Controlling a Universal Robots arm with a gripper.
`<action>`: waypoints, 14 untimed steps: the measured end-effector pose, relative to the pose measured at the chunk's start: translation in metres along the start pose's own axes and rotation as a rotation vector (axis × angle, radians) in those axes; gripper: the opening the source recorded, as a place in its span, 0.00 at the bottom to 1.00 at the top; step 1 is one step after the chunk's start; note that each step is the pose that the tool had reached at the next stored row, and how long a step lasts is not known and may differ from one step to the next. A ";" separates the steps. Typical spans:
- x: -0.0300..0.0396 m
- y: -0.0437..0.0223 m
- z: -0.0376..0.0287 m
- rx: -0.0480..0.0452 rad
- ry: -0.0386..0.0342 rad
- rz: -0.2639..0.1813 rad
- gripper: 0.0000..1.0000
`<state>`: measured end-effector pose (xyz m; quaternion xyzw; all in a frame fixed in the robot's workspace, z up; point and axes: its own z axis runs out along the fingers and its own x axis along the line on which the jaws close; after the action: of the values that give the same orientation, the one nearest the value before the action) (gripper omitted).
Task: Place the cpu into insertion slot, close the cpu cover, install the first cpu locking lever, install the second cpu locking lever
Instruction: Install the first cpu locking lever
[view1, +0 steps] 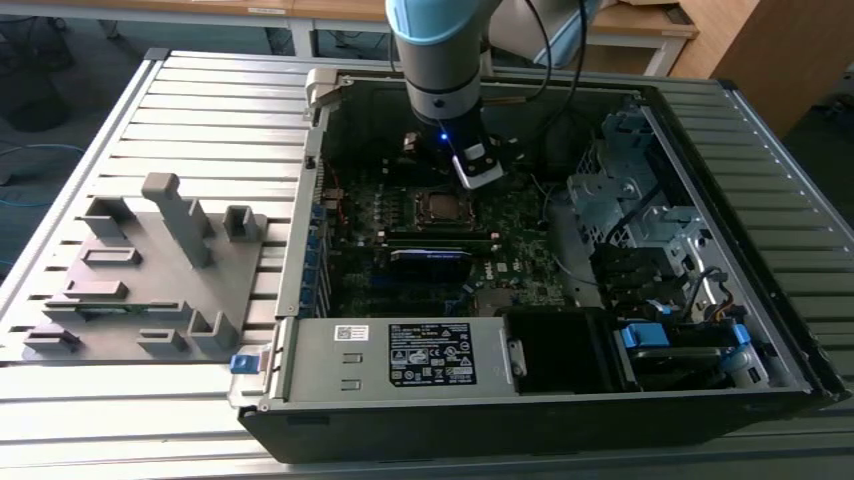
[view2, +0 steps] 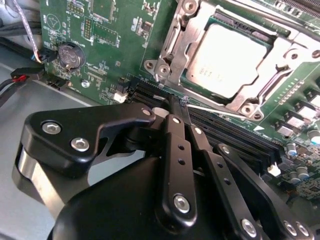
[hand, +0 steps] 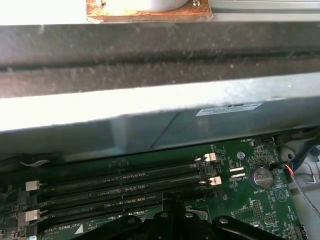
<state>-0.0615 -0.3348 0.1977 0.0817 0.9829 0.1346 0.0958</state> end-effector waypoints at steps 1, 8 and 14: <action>0.0004 0.0005 0.0001 0.0004 -0.0005 0.002 0.10; 0.0028 0.0029 0.0003 0.0044 -0.0074 0.025 0.10; 0.0049 0.0042 0.0004 0.0075 -0.0126 0.043 0.10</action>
<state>-0.0656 -0.3298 0.1977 0.1040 0.9808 0.1324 0.0988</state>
